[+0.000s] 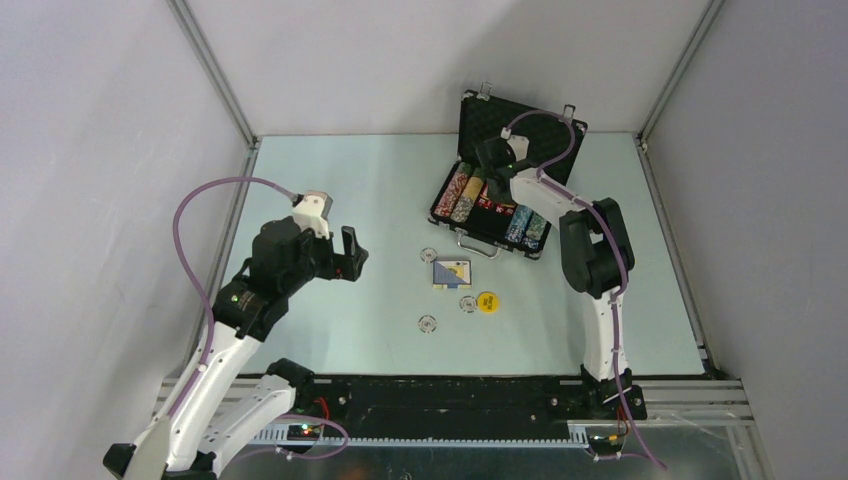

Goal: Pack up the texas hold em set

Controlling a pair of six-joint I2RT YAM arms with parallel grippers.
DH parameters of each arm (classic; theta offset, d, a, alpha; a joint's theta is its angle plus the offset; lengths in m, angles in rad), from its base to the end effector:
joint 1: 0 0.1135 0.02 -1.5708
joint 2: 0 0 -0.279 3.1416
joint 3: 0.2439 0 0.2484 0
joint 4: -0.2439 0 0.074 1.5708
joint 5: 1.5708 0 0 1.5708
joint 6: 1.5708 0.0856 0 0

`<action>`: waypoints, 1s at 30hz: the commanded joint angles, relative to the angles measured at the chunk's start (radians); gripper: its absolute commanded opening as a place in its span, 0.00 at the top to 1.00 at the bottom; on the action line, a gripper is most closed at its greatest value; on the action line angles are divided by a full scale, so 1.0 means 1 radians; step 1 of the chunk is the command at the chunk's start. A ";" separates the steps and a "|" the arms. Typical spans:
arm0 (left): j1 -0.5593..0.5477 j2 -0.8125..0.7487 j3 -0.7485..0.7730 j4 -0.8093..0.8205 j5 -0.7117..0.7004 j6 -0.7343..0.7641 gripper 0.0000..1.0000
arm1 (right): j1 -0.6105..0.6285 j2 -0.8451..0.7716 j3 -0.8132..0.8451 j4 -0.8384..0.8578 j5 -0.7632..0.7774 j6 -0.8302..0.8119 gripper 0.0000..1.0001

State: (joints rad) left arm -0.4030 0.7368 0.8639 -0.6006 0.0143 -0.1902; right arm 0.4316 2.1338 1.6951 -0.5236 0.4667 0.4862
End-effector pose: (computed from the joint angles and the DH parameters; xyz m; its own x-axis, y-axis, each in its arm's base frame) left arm 0.1714 -0.0744 0.3182 -0.4883 0.0027 -0.8727 0.3173 0.9321 -0.1747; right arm 0.4690 0.1736 0.1779 -0.7243 0.1259 -0.6779 0.2245 0.9727 -0.0593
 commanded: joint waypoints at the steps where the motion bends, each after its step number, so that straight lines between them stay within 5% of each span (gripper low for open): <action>1: 0.008 -0.008 -0.001 0.031 0.018 0.023 0.04 | -0.001 -0.018 0.018 -0.024 0.054 -0.016 0.87; 30: 0.007 -0.010 -0.002 0.032 0.017 0.023 0.04 | 0.028 0.026 0.049 -0.072 -0.047 -0.055 0.88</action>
State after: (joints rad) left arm -0.4030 0.7368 0.8639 -0.6006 0.0143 -0.1898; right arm 0.4511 2.1391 1.6966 -0.5861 0.4366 0.4435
